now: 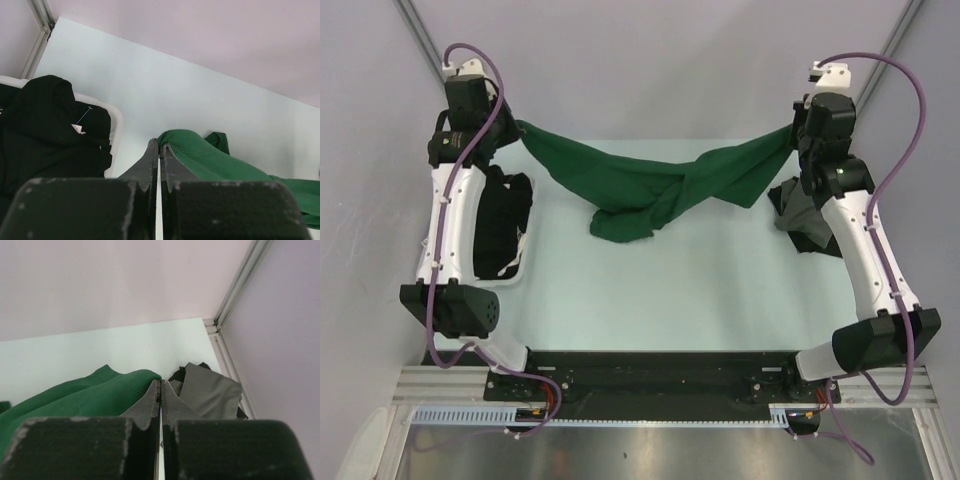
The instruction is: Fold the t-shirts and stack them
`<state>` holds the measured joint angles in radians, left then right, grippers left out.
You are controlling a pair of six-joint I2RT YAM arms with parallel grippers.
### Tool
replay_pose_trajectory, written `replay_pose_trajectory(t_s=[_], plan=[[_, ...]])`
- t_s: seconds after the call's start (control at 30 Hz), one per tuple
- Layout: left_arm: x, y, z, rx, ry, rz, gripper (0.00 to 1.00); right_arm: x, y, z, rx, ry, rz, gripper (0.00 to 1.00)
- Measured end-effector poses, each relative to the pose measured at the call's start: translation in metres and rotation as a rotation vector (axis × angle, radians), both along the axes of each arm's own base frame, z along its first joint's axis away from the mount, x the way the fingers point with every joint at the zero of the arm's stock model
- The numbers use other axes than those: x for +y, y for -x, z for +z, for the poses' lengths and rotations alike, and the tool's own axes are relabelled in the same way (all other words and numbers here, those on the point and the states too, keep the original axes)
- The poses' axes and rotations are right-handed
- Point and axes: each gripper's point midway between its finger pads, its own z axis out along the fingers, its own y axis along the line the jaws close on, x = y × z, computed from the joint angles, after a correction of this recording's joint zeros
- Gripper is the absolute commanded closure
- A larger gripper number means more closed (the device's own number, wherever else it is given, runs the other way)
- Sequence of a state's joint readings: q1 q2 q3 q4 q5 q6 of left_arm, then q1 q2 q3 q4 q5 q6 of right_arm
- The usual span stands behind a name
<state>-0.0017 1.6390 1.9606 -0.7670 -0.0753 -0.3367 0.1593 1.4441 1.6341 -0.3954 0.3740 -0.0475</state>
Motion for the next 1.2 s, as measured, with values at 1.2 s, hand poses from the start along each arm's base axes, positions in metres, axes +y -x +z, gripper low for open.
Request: replay_pose_trajectory(t_s=[1.2], plan=[[-0.036, 0.198, 0.166, -0.521, 0.049, -0.1, 1.0, -0.017, 0.207, 0.151, -0.472, -0.179, 0.033, 1.0]])
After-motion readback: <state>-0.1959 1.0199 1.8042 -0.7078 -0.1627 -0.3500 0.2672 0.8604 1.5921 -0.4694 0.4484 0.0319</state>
